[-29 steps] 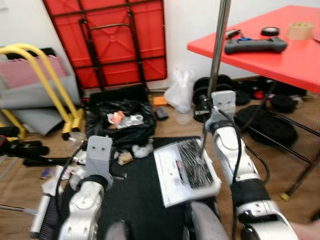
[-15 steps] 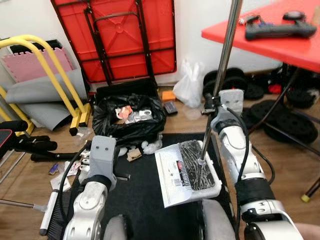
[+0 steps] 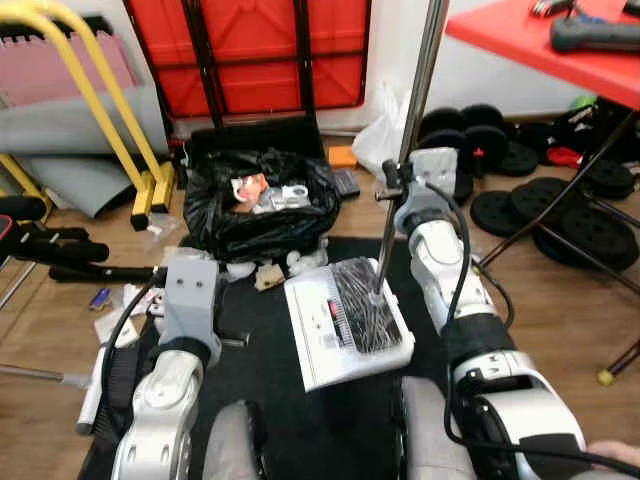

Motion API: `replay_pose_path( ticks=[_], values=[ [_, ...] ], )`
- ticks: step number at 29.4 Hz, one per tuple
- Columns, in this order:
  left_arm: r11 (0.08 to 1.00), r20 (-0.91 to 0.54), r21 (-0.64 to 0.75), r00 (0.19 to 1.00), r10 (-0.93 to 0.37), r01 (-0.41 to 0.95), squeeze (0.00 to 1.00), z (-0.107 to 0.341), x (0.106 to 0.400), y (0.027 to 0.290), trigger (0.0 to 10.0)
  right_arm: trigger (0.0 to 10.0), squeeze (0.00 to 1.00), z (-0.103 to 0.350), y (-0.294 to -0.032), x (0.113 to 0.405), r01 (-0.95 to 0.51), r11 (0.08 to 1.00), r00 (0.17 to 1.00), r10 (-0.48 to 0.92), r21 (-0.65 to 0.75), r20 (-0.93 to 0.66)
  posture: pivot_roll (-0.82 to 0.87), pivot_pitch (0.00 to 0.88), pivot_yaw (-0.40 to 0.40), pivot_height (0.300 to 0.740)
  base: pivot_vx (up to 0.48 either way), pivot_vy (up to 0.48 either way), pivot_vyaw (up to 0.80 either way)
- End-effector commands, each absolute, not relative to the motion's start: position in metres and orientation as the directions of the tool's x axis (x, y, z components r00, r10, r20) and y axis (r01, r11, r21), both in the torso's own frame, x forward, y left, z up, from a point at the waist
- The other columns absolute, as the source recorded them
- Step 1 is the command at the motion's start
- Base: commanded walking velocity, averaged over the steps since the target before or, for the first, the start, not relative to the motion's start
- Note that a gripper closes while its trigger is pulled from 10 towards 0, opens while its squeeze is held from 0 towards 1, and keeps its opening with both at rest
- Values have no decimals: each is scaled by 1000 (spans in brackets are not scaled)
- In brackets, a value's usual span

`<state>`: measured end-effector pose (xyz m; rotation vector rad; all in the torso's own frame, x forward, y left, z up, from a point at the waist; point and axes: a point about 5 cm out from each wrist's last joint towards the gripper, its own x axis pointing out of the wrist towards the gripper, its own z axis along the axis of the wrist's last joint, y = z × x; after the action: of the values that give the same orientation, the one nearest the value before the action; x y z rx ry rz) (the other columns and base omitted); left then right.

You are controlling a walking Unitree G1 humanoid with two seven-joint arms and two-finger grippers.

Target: Sweep floor

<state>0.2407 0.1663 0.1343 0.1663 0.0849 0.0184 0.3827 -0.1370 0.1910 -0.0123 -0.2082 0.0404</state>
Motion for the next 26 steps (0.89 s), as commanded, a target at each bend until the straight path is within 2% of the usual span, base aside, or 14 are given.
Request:
replay_pose_path(
  ticks=[1, 18, 26],
  values=[
    [987, -98, 163, 995, 29, -12, 0, 133, 237, 166, 10000, 10000, 0, 217, -129, 387, -48, 999, 948, 40, 19, 317, -39, 104, 20, 507, 0, 0, 0],
    [985, -105, 172, 994, 10, 8, 0, 138, 227, 164, 10000, 10000, 0, 216, -125, 395, -42, 997, 949, 22, 57, 314, -1, 133, 28, 472, 0, 0, 0],
    [984, -113, 178, 994, 11, 9, 0, 140, 220, 164, 10000, 10000, 0, 215, -114, 400, -61, 996, 953, 38, 70, 301, 18, 151, 26, 447, 0, 0, 0]
  ],
)
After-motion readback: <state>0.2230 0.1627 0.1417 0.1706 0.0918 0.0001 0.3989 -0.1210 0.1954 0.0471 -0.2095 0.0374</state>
